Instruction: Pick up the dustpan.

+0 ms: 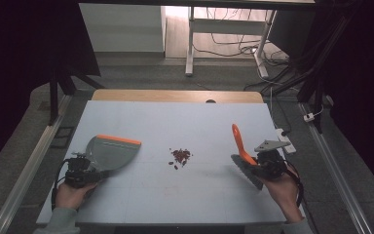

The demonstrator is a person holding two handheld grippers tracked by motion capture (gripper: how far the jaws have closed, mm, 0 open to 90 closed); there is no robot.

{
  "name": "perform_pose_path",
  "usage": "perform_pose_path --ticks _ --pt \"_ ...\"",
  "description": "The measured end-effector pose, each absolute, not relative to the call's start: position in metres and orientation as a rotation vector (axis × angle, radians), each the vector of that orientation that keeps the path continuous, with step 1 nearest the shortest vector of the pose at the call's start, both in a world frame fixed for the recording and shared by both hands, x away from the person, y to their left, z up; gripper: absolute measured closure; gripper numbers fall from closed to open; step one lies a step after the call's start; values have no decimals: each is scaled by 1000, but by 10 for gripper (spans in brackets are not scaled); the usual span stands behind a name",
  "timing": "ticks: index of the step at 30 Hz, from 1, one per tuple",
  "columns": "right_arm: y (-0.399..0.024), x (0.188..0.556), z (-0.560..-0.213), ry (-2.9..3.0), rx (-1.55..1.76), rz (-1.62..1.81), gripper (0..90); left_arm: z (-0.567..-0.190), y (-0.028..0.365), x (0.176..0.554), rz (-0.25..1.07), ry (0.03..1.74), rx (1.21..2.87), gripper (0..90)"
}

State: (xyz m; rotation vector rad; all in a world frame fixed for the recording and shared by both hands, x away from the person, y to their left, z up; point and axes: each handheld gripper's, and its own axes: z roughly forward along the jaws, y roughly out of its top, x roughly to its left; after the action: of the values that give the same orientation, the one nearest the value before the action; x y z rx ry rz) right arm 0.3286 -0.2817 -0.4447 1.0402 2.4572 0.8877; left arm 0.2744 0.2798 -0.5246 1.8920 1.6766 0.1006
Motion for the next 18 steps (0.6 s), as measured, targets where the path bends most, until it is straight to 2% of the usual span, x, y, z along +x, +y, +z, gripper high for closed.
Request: perform_pose_path --ticks 18 --pt "-282 328 -444 2449 1038 891 706 -510 287 268 167 1510 1893 614"
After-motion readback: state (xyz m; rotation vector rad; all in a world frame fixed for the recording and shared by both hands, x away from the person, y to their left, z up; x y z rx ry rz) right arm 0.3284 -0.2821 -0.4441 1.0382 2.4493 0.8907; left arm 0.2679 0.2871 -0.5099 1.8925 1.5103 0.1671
